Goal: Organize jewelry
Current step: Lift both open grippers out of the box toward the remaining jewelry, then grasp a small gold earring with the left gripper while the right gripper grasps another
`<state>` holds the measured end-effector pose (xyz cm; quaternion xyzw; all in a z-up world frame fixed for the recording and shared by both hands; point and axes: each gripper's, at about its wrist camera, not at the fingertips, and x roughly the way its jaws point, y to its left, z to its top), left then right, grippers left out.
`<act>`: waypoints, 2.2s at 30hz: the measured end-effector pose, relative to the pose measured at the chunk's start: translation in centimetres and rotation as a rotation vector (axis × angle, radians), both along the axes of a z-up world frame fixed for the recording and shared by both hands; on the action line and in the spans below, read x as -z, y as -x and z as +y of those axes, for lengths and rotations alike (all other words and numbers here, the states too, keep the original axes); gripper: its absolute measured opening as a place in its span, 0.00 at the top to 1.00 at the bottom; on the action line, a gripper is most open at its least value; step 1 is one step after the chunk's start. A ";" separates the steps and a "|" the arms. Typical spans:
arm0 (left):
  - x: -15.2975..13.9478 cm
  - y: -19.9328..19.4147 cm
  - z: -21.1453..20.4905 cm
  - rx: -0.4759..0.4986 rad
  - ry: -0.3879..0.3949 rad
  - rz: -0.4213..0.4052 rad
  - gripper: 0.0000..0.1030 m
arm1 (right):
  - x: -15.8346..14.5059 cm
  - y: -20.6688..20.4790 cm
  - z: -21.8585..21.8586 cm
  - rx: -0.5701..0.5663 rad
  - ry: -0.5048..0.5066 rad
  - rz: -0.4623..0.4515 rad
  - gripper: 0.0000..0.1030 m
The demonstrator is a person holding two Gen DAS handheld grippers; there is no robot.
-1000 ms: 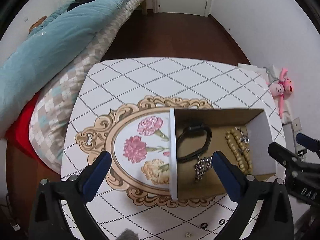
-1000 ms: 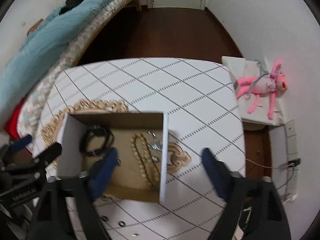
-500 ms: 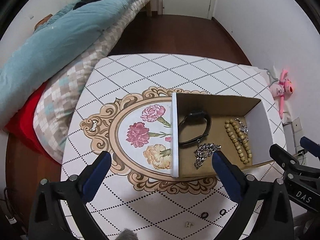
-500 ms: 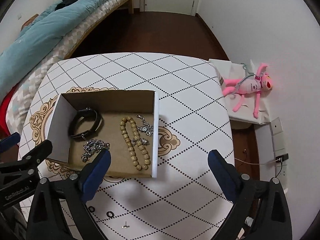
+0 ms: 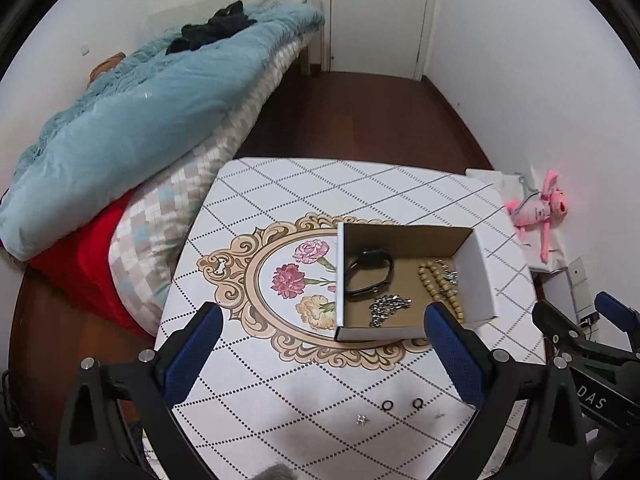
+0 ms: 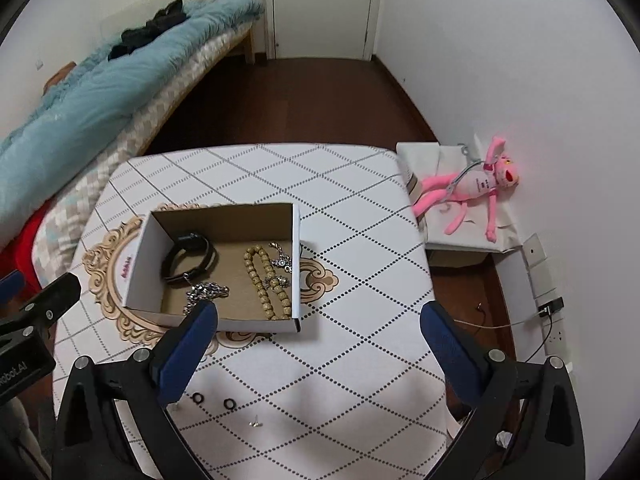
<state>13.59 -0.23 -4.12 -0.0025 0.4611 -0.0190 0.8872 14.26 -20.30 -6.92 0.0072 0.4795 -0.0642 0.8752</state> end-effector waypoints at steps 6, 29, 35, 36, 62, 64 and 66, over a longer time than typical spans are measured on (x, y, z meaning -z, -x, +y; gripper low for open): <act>-2.6 2.1 -0.4 0.019 -0.011 -0.048 0.00 | -3.0 2.2 0.0 0.014 0.002 -0.065 0.01; 11.6 5.0 2.5 -0.065 -0.130 0.231 0.00 | 10.2 5.9 1.2 -0.054 -0.200 0.186 0.21; 13.7 6.0 2.5 -0.050 -0.133 0.259 0.01 | 14.1 6.4 2.7 -0.075 -0.201 0.212 0.45; 13.8 6.0 2.4 -0.045 -0.130 0.259 0.01 | 14.5 6.5 2.8 -0.078 -0.203 0.216 0.49; 15.1 6.0 -5.1 0.173 -0.046 0.234 0.80 | 13.0 7.2 -2.1 0.067 -0.204 0.123 0.91; 15.0 5.9 -5.2 0.177 -0.040 0.232 0.90 | 13.1 7.2 -2.4 0.073 -0.207 0.124 0.91; 15.1 5.9 -5.2 0.174 -0.026 0.231 0.90 | 13.1 7.2 -2.4 0.074 -0.209 0.122 0.91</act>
